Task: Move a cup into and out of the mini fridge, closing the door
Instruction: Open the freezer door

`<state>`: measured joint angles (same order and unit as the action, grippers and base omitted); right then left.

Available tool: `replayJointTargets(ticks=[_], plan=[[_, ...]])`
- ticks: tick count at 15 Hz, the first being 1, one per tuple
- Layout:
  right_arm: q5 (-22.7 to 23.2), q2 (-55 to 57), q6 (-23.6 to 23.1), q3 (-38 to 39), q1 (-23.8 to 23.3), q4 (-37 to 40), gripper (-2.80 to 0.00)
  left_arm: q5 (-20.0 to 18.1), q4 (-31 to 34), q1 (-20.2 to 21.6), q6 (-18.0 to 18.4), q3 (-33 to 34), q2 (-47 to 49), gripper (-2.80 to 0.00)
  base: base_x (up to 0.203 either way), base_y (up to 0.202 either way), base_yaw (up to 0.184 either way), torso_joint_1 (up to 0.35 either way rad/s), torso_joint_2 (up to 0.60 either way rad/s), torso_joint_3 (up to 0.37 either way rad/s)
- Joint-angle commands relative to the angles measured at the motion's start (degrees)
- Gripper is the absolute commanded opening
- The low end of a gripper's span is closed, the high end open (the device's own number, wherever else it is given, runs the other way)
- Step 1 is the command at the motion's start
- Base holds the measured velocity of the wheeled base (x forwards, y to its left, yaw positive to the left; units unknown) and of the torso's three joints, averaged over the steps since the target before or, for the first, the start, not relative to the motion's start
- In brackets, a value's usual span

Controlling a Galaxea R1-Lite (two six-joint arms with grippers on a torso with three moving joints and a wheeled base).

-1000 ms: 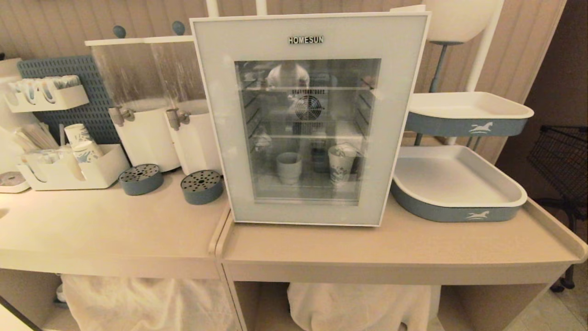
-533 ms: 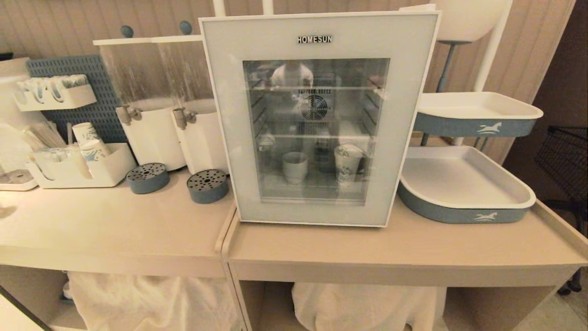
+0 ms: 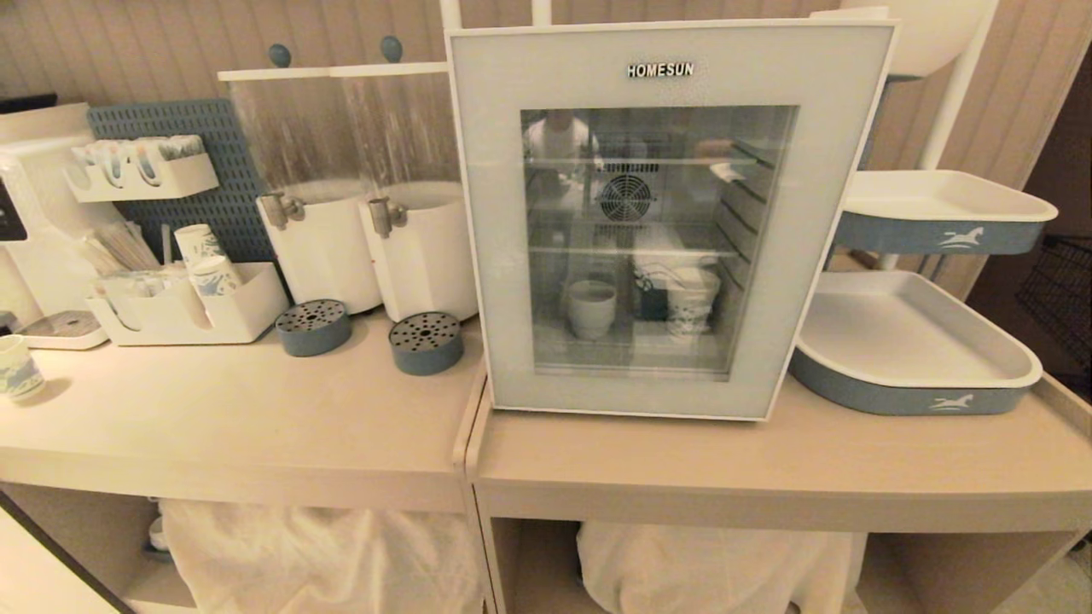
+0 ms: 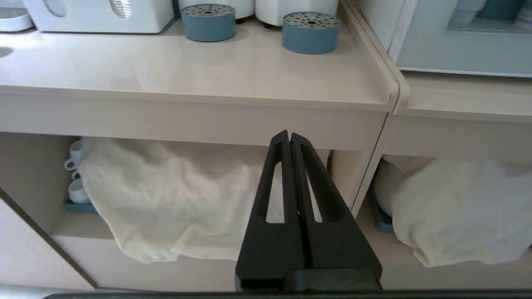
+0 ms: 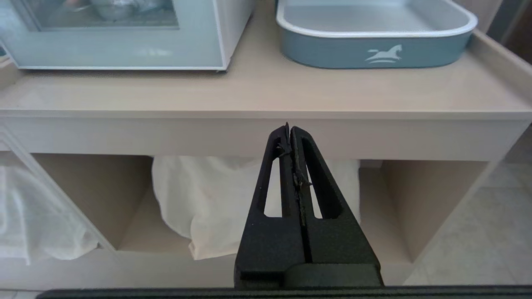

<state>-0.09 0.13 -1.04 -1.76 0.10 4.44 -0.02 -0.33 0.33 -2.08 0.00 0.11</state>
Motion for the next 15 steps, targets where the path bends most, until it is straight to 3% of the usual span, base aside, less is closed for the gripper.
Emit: replayJointTargets(ticks=[1,15], plan=[[0.0,0.1,0.0,0.0,0.0,0.0,-2.8,0.0,0.0,0.0,0.0,0.1,0.0,-2.8,0.0,0.0,0.0,0.0,0.0,0.0],[0.0,0.1,0.2,0.0,0.1,0.0,-2.8,0.0,0.0,0.0,0.0,0.1,0.0,-2.8,0.035,0.0,0.0,0.002,0.0,0.0]])
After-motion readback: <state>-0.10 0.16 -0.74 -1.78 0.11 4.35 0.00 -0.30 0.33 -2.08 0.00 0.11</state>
